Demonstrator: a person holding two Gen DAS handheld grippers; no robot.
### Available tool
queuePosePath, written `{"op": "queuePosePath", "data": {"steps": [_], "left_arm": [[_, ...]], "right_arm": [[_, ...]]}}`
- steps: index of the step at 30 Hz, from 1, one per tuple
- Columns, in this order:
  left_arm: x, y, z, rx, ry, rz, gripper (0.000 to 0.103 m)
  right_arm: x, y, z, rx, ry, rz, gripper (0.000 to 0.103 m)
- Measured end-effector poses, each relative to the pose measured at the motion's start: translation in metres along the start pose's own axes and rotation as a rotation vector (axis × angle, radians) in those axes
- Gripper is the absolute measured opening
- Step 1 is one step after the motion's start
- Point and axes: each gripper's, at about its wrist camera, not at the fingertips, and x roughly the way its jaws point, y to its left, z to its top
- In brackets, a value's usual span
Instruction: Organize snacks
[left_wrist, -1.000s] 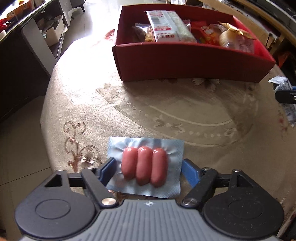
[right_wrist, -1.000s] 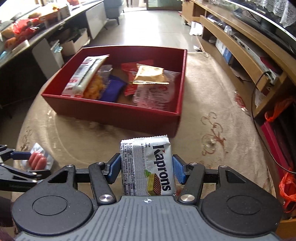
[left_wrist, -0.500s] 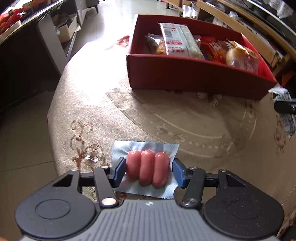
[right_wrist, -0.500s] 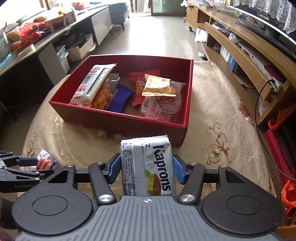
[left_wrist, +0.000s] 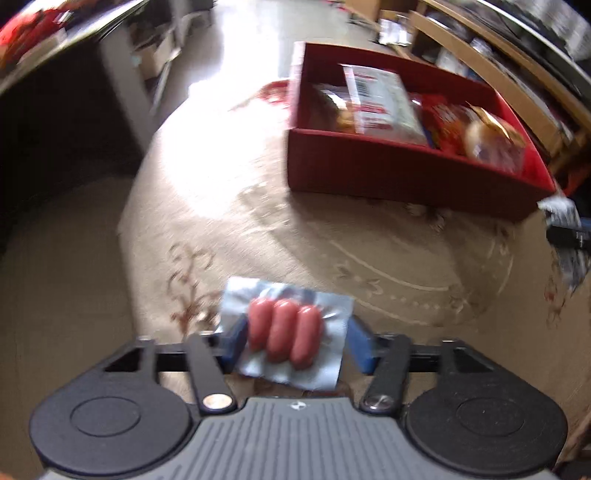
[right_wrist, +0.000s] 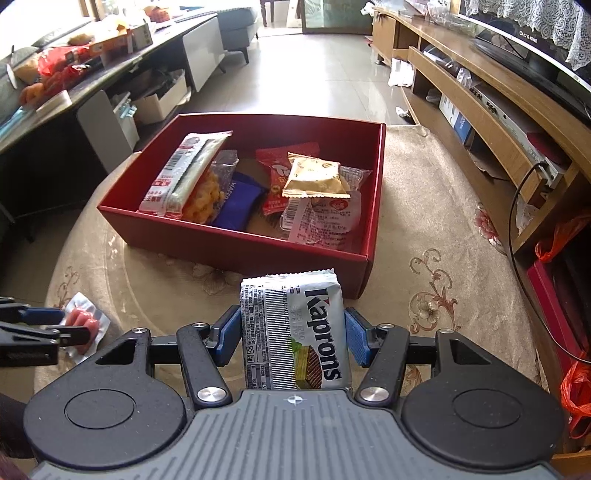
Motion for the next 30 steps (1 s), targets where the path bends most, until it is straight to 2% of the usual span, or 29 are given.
{"op": "queuePosePath", "data": {"steps": [3, 6, 8, 9, 10, 11, 14, 17, 19, 22, 24, 26, 28, 30], "left_arm": [[0.0, 0.012, -0.005, -0.079, 0.008, 0.045, 0.066], [0.012, 0.028, -0.011, -0.208, 0.067, 0.035, 0.068], [0.026, 0.028, -0.011, -0.221, 0.098, 0.016, 0.067], [0.031, 0.025, -0.009, -0.225, 0.11, 0.002, 0.071], [0.032, 0.021, -0.008, -0.23, 0.1, 0.014, 0.072], [0.031, 0.016, -0.007, -0.222, 0.083, -0.006, 0.071], [0.032, -0.007, 0.0, -0.126, 0.065, -0.151, 0.068], [0.038, -0.034, 0.019, 0.033, 0.02, -0.101, 0.068], [0.045, -0.041, 0.031, 0.057, 0.025, -0.071, 0.068], [0.048, -0.046, 0.038, 0.087, 0.035, -0.106, 0.069], [0.053, -0.051, 0.041, 0.11, 0.06, -0.113, 0.074], [0.06, -0.048, 0.044, 0.0, 0.072, -0.086, 0.076], [0.066, -0.046, 0.047, -0.124, 0.058, -0.083, 0.087], [0.071, -0.053, 0.047, -0.192, 0.044, -0.041, 0.087]], "right_arm": [[0.0, 0.002, 0.001, -0.01, -0.002, 0.005, 0.066], [-0.001, 0.004, 0.002, -0.015, -0.006, 0.015, 0.066], [-0.002, 0.006, 0.002, -0.02, -0.011, 0.021, 0.066], [-0.003, 0.006, 0.002, -0.021, -0.012, 0.021, 0.066], [-0.003, 0.005, 0.003, -0.018, -0.013, 0.02, 0.066], [-0.004, 0.004, 0.003, -0.014, -0.015, 0.021, 0.066], [-0.005, 0.0, 0.004, 0.001, -0.017, 0.027, 0.066], [-0.005, -0.001, 0.004, 0.009, -0.018, 0.029, 0.064], [-0.005, -0.001, 0.003, 0.01, -0.019, 0.03, 0.064], [-0.004, -0.005, 0.003, 0.01, -0.01, 0.02, 0.064], [0.0, -0.009, 0.003, 0.018, 0.005, 0.014, 0.064], [0.005, -0.011, 0.001, 0.014, 0.021, 0.008, 0.064], [0.009, -0.011, -0.001, 0.012, 0.036, 0.002, 0.065], [0.012, -0.011, -0.003, 0.011, 0.046, -0.002, 0.065]]}}
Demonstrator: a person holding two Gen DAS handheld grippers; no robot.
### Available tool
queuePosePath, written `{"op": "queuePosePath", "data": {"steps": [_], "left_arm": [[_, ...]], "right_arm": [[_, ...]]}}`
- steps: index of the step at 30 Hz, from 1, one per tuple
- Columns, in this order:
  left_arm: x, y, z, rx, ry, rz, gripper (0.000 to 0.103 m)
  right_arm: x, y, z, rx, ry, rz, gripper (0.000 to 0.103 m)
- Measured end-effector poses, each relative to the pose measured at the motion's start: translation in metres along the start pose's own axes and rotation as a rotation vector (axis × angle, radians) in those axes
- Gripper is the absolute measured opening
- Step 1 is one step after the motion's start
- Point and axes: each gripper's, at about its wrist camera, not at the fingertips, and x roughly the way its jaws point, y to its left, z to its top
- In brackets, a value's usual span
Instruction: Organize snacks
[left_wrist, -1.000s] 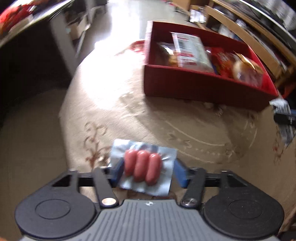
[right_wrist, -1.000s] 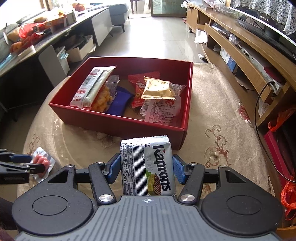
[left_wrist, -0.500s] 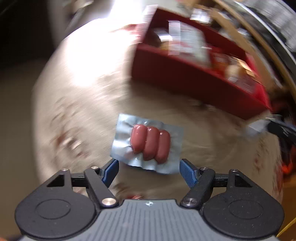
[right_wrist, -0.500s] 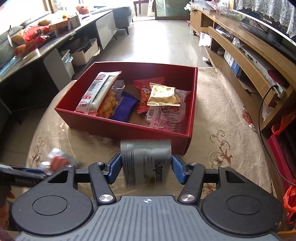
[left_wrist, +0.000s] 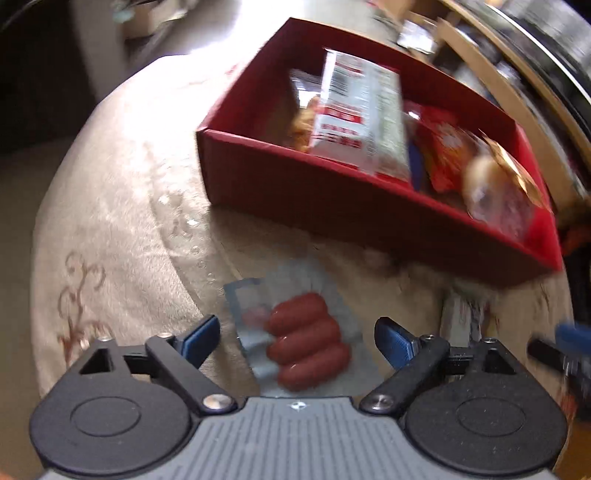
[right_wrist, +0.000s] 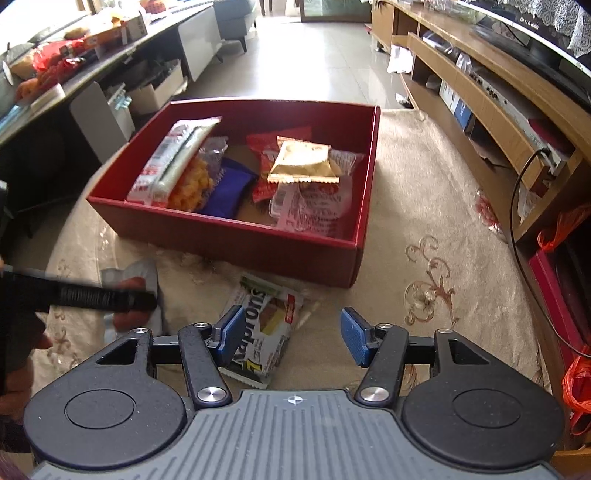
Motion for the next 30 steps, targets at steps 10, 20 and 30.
{"op": "queuePosePath", "data": {"steps": [10, 20, 30], "left_arm": [[0.003, -0.026, -0.017, 0.159, -0.033, 0.157, 0.07], [0.004, -0.009, -0.016, 0.168, -0.032, 0.158, 0.07], [-0.003, -0.004, -0.018, 0.196, -0.034, 0.14, 0.073]], "right_arm": [[0.017, 0.003, -0.002, 0.039, 0.052, -0.011, 0.069], [0.056, 0.028, 0.005, 0.102, 0.116, -0.01, 0.072], [0.067, 0.043, 0.0, -0.011, 0.13, -0.083, 0.067]]}}
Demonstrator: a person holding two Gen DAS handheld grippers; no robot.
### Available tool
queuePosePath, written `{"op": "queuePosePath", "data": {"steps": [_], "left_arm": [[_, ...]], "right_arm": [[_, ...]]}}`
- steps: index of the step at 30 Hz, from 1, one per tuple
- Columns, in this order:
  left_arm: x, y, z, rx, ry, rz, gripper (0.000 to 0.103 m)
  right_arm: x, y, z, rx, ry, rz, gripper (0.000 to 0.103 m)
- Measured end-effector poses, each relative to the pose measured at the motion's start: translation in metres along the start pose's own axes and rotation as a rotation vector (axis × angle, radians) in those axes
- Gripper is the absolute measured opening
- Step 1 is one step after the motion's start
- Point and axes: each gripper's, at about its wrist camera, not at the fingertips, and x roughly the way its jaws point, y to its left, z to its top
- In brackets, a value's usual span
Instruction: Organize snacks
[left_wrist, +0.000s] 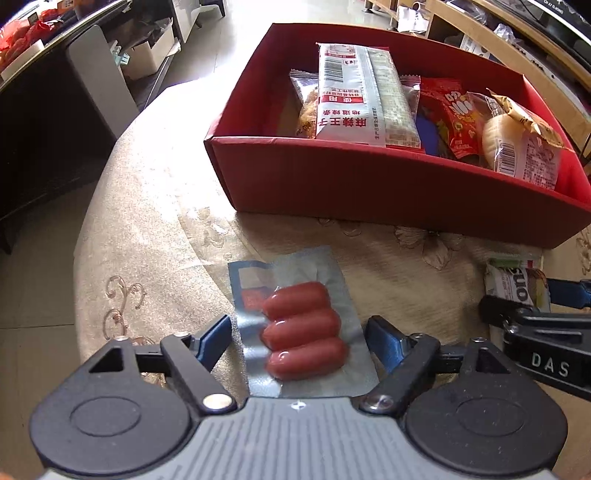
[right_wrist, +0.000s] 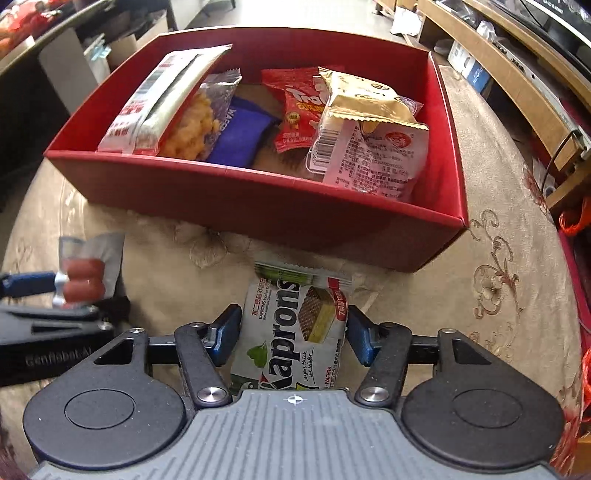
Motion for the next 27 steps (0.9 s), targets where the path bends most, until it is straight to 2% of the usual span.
{"op": "queuePosePath", "data": {"steps": [1, 7, 18, 27], "left_arm": [[-0.001, 0.0, 0.0, 0.004, -0.001, -0.01, 0.068], [-0.009, -0.007, -0.008, 0.04, 0.002, -0.043, 0.065], [-0.04, -0.015, -0.015, 0.056, -0.043, -0.101, 0.065], [-0.061, -0.014, -0.004, 0.029, -0.098, -0.151, 0.064]], "right_arm": [[-0.002, 0.0, -0.002, -0.004, -0.001, -0.007, 0.066], [-0.025, 0.002, -0.013, -0.038, -0.039, -0.004, 0.066], [-0.057, -0.004, -0.023, -0.008, -0.116, 0.029, 0.066], [-0.072, -0.007, -0.017, 0.008, -0.17, 0.039, 0.066]]}}
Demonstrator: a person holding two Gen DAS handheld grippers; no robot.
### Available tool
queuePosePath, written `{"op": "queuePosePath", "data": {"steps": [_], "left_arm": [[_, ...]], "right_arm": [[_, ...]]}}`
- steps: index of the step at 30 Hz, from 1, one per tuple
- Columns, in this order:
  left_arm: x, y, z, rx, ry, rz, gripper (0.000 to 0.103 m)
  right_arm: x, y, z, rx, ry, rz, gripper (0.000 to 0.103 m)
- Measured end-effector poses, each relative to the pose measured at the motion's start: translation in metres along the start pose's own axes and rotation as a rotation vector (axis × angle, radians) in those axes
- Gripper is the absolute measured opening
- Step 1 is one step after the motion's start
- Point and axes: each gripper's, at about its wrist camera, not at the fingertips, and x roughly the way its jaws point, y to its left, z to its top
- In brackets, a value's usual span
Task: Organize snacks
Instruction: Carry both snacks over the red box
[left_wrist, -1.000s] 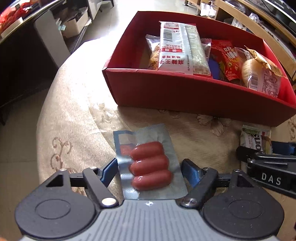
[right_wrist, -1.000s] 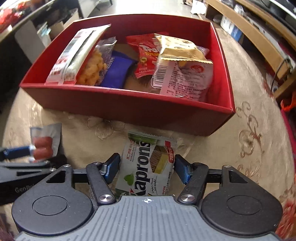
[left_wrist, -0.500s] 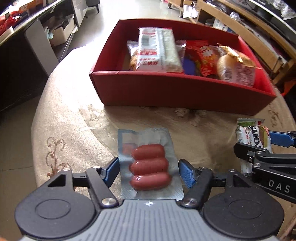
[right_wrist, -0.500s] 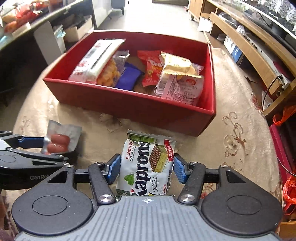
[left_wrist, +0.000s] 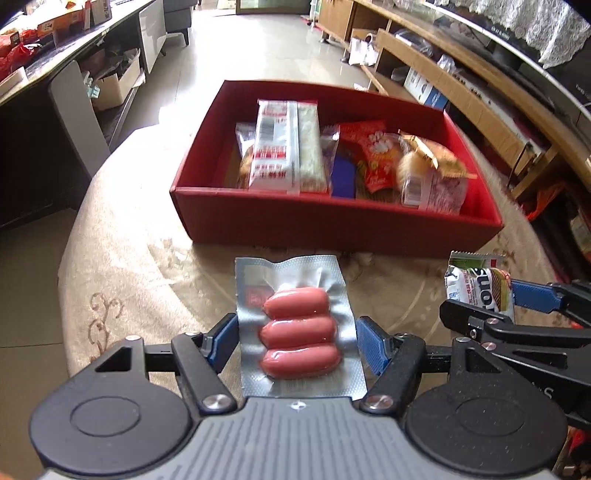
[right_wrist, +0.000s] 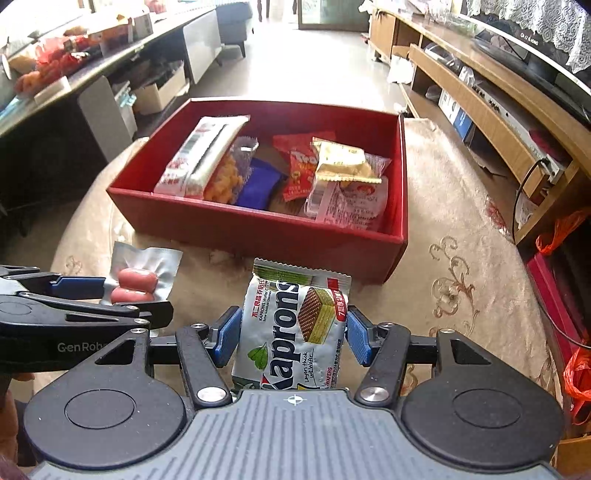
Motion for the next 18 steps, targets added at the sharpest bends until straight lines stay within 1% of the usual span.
{"op": "queuePosePath", "data": {"steps": [5, 18], "left_arm": [[-0.006, -0.001, 0.009, -0.011, -0.026, -0.009, 0.064], [-0.015, -0.007, 0.034, -0.005, -0.096, 0.004, 0.064]], "right_arm": [[-0.007, -0.003, 0.006, 0.013, -0.028, 0.007, 0.066], [-0.012, -0.01, 0.028, 0.046, -0.093, 0.002, 0.066]]}}
